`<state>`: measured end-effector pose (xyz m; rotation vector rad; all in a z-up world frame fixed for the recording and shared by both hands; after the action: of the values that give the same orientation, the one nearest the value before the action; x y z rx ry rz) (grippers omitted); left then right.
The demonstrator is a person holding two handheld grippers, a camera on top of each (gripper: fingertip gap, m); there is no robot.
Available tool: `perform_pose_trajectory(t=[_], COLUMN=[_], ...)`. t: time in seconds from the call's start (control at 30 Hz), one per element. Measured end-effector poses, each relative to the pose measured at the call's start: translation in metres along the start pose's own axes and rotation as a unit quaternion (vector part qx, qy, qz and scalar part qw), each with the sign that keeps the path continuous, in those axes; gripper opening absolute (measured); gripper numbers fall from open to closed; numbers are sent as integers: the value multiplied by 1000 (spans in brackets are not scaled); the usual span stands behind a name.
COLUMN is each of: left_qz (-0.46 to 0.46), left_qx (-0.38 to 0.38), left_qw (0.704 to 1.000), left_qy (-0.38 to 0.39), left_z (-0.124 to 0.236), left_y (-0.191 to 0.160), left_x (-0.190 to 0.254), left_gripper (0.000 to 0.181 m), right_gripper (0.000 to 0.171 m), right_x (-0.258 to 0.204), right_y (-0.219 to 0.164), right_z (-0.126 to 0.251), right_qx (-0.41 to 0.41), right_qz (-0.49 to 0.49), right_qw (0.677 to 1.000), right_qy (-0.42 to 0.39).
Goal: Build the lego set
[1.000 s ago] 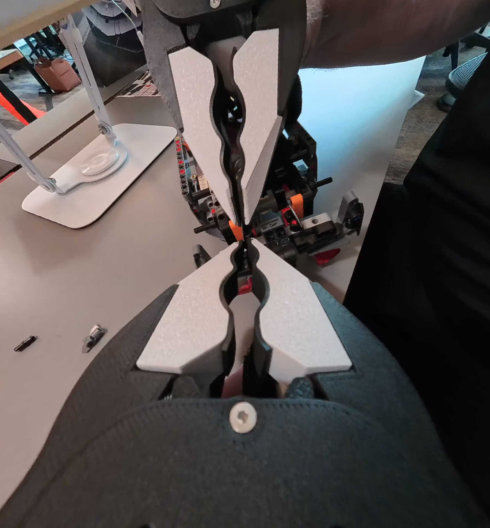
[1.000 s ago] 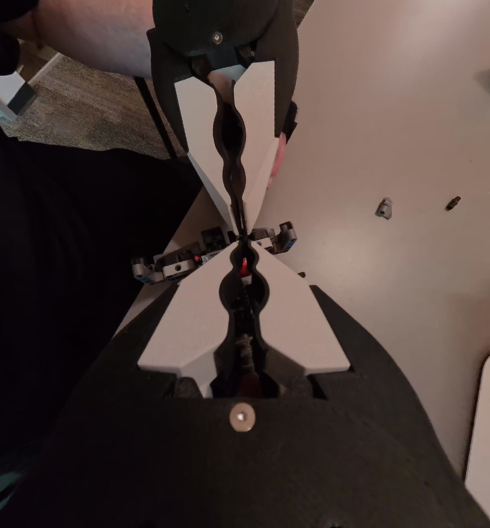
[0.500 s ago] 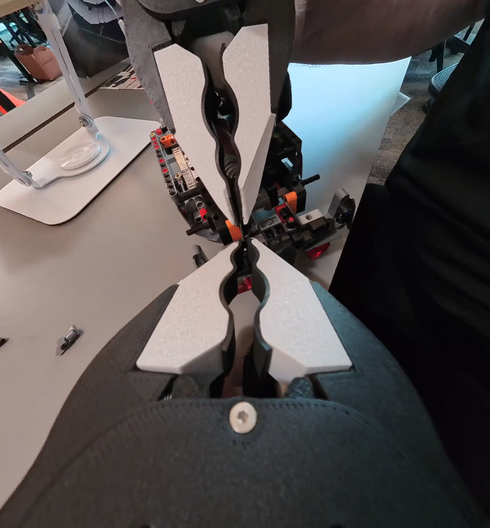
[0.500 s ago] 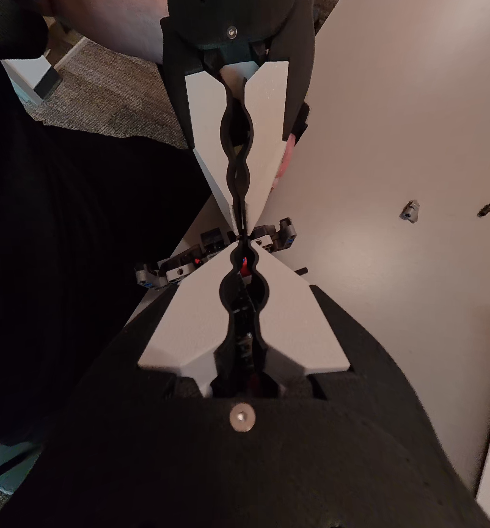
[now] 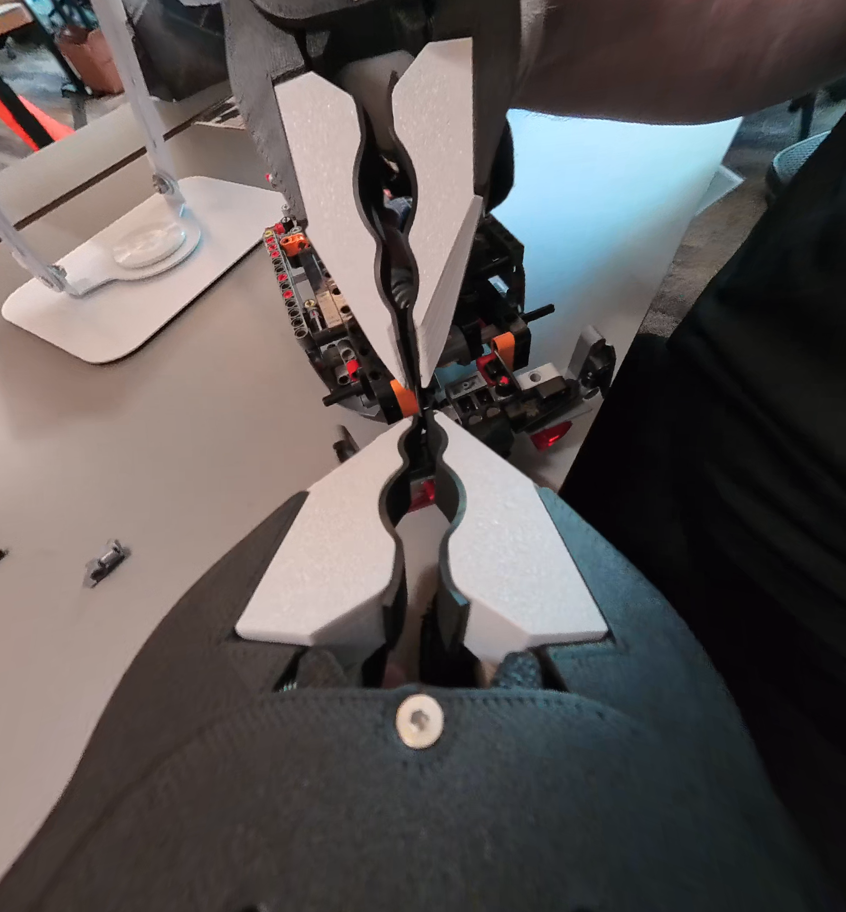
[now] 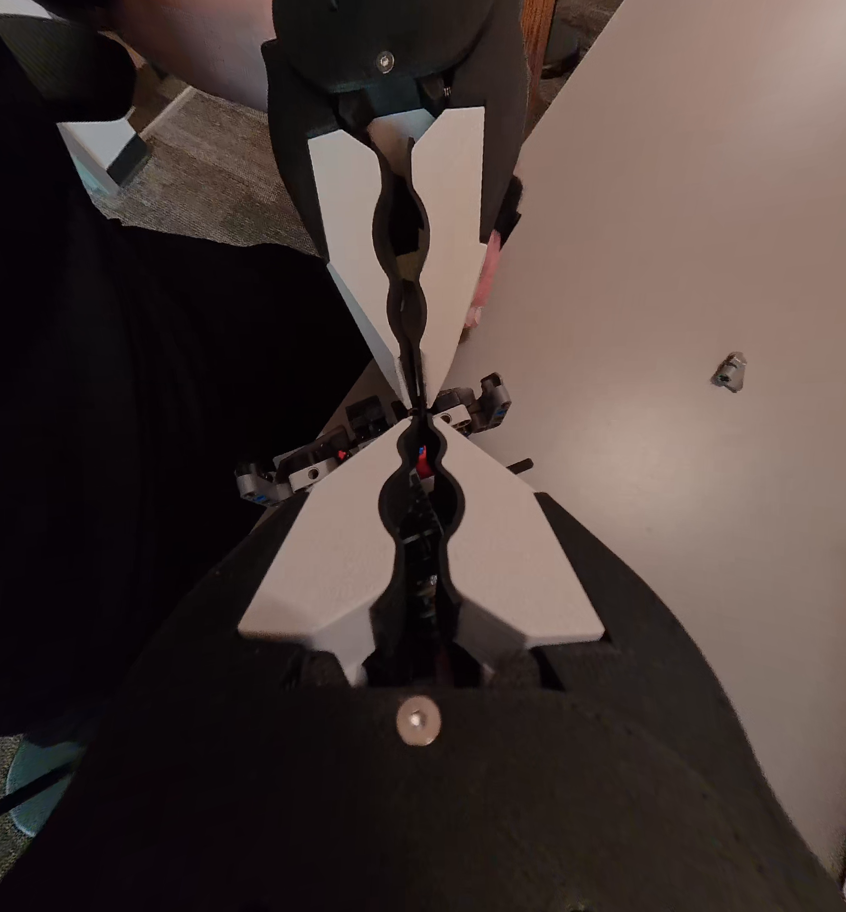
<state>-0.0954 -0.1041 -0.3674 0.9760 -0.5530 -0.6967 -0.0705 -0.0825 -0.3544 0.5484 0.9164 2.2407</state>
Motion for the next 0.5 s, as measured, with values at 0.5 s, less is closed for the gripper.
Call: perform_pose_trajectory(t=[0.5], left_qz=[73], left_qx=[14], left_qw=[993], left_qy=[95], left_z=[-4], left_y=[3], left_x=[12], left_gripper=[0], right_gripper=[0], right_x=[-7], right_y=[0], right_z=[5], right_qx=[12], right_qz=[22], right_qw=[1000], right_qy=[16])
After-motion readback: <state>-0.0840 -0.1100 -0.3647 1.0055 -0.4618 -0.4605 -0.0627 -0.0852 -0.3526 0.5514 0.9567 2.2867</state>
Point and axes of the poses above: each gripper's, where its closed fingertips meet, z back along the fingers, y out of its top, x = y × z across the jaws, the point moved 2 cm from there along z, back along the fingers, and after that the axes turned 15 degrees about z, right-handed, at the moved point
